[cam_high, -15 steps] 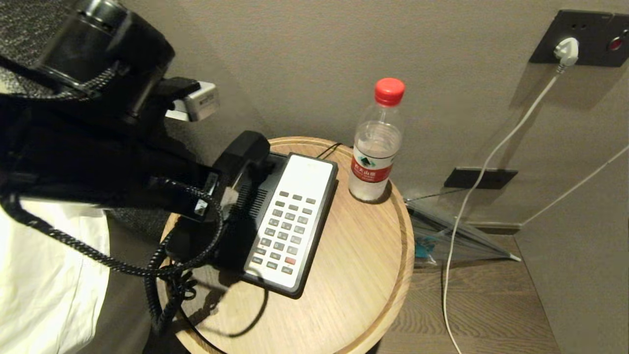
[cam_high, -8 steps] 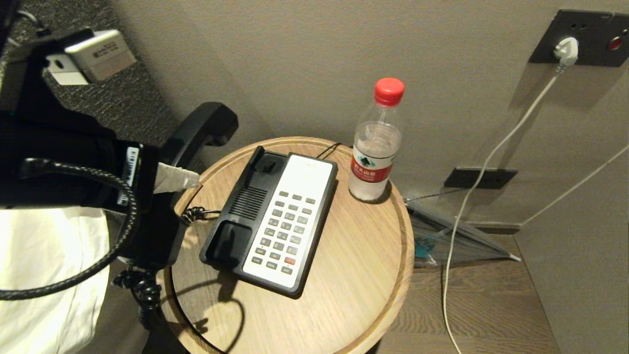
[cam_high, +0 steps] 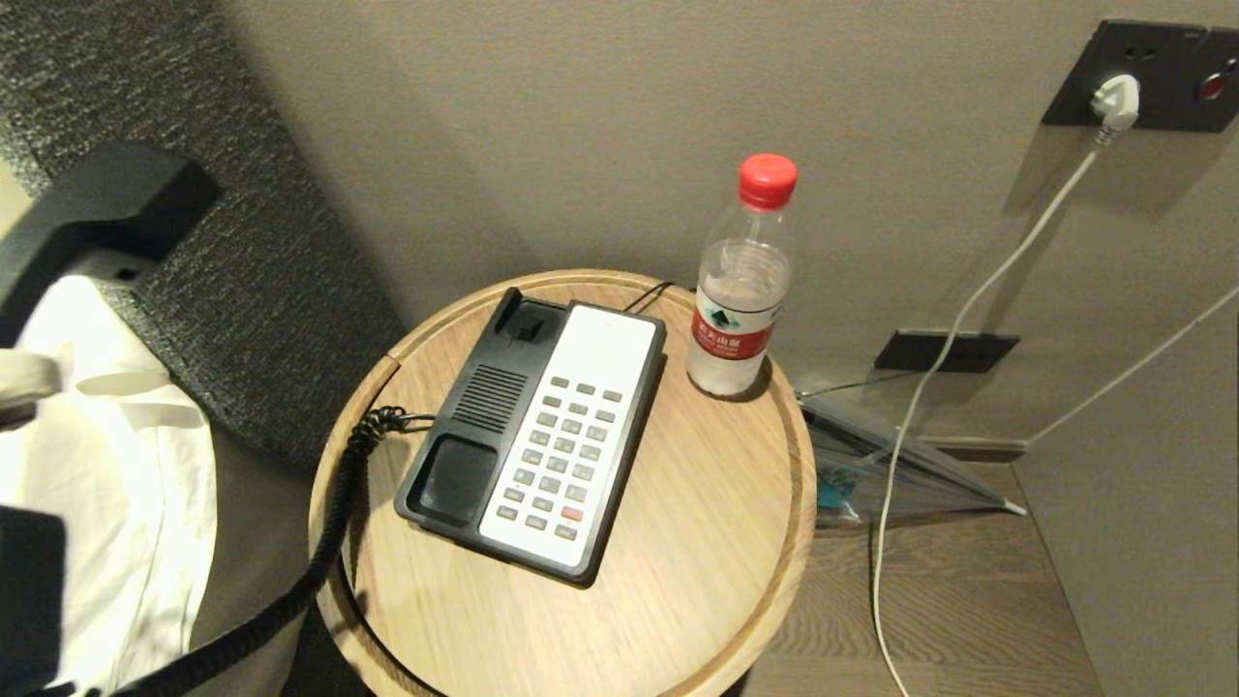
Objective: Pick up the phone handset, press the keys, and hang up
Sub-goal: Dial the number
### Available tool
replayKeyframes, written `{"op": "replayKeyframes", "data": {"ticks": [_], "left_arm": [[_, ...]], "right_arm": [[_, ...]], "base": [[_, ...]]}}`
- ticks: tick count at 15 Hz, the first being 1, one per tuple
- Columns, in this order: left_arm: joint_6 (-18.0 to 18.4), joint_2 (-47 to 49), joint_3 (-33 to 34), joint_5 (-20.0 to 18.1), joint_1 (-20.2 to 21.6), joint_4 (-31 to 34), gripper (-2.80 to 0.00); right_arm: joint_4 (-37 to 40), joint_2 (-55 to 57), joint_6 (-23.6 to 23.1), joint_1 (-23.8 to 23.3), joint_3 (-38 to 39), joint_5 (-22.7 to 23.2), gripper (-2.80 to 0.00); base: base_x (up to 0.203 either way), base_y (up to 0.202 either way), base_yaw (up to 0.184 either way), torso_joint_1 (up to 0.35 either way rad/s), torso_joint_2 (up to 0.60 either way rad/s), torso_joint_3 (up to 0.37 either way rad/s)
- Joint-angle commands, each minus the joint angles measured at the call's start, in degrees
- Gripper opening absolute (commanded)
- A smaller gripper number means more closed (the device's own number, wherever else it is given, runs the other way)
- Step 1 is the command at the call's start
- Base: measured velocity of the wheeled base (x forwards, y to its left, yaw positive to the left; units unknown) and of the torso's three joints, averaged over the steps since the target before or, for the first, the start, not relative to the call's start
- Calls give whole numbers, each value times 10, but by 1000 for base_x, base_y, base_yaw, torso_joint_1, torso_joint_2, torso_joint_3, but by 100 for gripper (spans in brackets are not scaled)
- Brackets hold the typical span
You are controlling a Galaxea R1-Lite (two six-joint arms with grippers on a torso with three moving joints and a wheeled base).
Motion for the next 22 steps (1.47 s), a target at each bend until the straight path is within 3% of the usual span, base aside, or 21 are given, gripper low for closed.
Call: {"op": "replayKeyframes", "data": {"ticks": [1,2,5,6,8,13,22], "left_arm": [[-109,-89,3,-57,0,17,-280],[-116,-92,5,-65,0,20,-280],[-154,-158,48,-165,-1,14,-280],[-158,-169,62,-175,-1,7,-280],[-159,-210,114,-178,-1,-12,-280],[-169,-215,140,-207,-1,-59,-280],[-169,-191,120,-207,-1,-73,-280]], "right_arm": [[0,1,-1,0,1,0,-280],[0,1,-1,0,1,0,-280],[0,1,-1,0,1,0,-280],[0,1,-1,0,1,0,-280],[0,1,-1,0,1,0,-280],[0,1,-1,0,1,0,-280],[1,1,-3,0,1,2,-280]], "base": [[0,0,0,0,0,0],[0,0,0,0,0,0],[0,0,0,0,0,0],[0,0,0,0,0,0],[0,0,0,0,0,0],[0,0,0,0,0,0],[0,0,0,0,0,0]]}}
